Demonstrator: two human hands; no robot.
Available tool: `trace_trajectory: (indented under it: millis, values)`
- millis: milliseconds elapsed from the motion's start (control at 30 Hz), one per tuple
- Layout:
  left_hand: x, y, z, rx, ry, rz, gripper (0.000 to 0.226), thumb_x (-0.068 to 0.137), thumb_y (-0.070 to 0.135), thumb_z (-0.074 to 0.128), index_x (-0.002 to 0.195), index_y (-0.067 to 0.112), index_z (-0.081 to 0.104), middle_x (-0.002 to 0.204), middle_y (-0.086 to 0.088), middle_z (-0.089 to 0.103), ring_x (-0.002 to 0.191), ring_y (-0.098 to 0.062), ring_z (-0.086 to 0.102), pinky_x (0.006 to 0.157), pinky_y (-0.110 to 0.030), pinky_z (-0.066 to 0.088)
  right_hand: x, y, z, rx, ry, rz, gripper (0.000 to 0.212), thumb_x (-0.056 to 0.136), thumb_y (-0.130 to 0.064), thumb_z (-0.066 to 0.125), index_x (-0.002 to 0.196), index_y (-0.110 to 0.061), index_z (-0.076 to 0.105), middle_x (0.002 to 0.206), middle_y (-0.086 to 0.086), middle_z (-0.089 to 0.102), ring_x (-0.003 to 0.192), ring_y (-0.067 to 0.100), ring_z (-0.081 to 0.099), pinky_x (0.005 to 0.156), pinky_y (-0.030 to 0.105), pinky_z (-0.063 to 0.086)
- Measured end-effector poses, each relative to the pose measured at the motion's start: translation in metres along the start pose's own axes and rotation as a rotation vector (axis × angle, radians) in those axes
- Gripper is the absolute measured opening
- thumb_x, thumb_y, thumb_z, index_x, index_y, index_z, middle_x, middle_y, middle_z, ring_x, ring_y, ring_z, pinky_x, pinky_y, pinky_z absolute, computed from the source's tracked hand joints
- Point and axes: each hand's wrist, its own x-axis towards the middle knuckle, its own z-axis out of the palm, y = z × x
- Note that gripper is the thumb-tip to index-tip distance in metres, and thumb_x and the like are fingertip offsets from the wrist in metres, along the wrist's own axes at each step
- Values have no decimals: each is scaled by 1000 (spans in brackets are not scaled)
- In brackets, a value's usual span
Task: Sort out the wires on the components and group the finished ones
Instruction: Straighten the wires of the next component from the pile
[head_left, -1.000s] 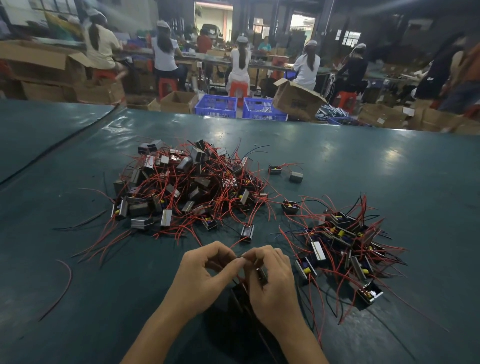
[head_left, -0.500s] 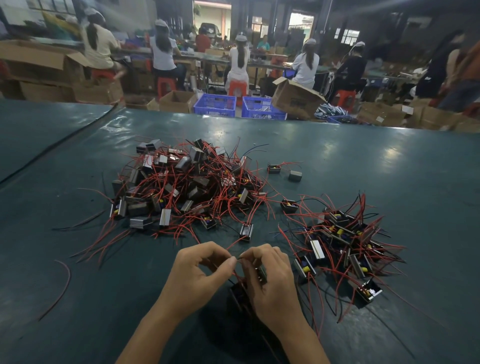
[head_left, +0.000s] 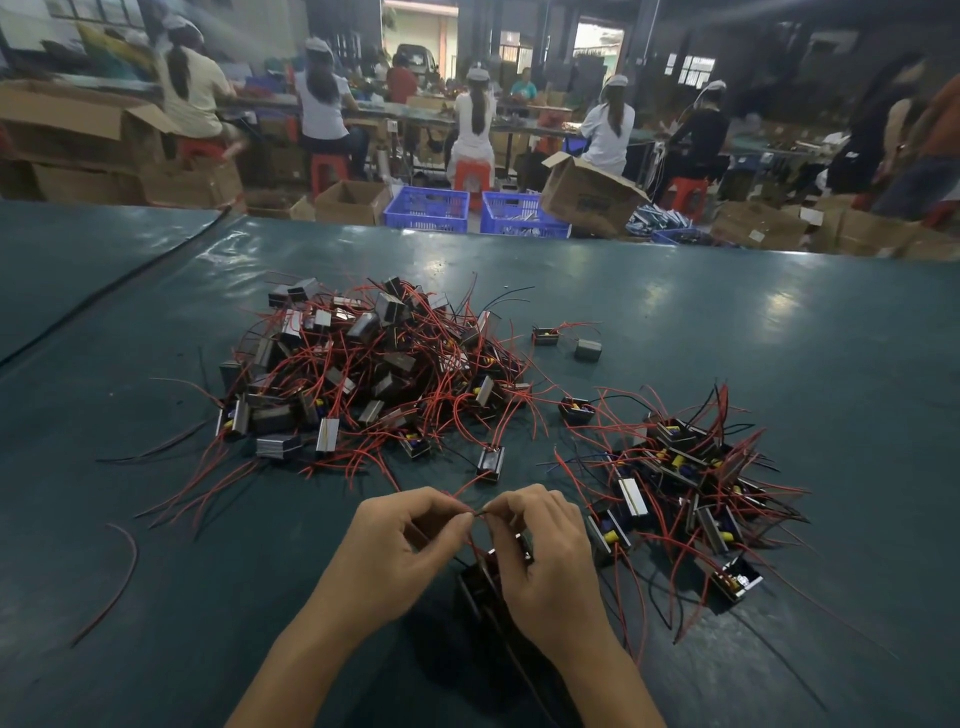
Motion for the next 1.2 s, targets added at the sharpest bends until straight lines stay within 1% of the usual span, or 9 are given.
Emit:
trace_trajectory:
  millis: [133, 233, 333, 433, 667, 833, 967, 1067, 1200]
  values:
    - [-1, 2, -3, -8, -27, -8, 14, 82, 10, 74, 72, 20, 71, 66, 4, 68, 61, -12, 63, 61, -29, 53, 0, -1, 0, -32, -18, -27, 16, 94, -26, 52, 88, -16, 63, 84, -10, 59, 77, 8, 50, 74, 28, 39]
    - [0, 4, -3, -110, -3, -112, 10, 76, 22, 70, 66, 19, 69, 62, 1, 66, 56, -11, 58, 56, -25, 48, 0, -1, 1, -42, -19, -31, 15, 94, -26, 53, 89, -17, 63, 85, -11, 58, 78, 5, 48, 74, 24, 36]
    - [1, 1, -1, -199, -46, -196, 15, 83, 12, 72, 70, 19, 71, 62, 1, 66, 55, -10, 57, 56, -23, 46, 0, 0, 2, -28, -24, -19, 13, 94, -27, 54, 90, -18, 63, 85, -13, 57, 78, 4, 48, 75, 23, 37]
    - [2, 0, -4, -285, -66, -215, 15, 87, 2, 68, 83, 15, 74, 78, -6, 75, 73, -20, 70, 69, -30, 57, 1, 3, 0, 52, 42, 65, 15, 93, -29, 53, 91, -18, 63, 82, -16, 55, 76, 3, 50, 72, 32, 45]
    - [4, -1, -5, -665, -30, -296, 30, 90, -14, 53, 114, 2, 62, 107, -13, 72, 99, -28, 71, 75, -25, 58, 3, 2, -6, 205, 129, 187, 11, 89, -36, 56, 85, -26, 61, 79, -20, 56, 77, 9, 55, 71, 40, 49]
    - [4, 3, 0, -445, -150, -279, 24, 98, -1, 48, 116, 9, 60, 103, -4, 76, 101, -18, 71, 79, -25, 57, 2, -4, -2, 223, 96, 175, 15, 89, -36, 57, 86, -23, 63, 79, -22, 55, 76, 13, 57, 70, 42, 50]
    - [3, 6, 1, -520, -224, -274, 29, 102, 1, 37, 122, 11, 55, 107, -4, 75, 106, -16, 69, 87, -22, 54, 2, -7, -2, 241, 99, 181, 15, 88, -35, 58, 86, -22, 65, 79, -21, 57, 77, 12, 58, 70, 42, 50]
    - [3, 4, 3, -438, -164, -234, 21, 98, 2, 47, 109, 8, 65, 99, -4, 75, 99, -18, 70, 85, -25, 55, 0, -8, -1, 254, 86, 180, 10, 87, -36, 59, 87, -27, 64, 82, -19, 61, 79, 10, 59, 72, 37, 51]
    - [1, 4, 6, -260, -54, -123, 24, 90, 26, 55, 99, 15, 74, 91, -1, 74, 85, -16, 71, 73, -25, 58, -3, -7, 1, 256, 31, 235, 17, 88, -40, 57, 88, -25, 65, 80, -14, 64, 81, 15, 61, 76, 37, 49]
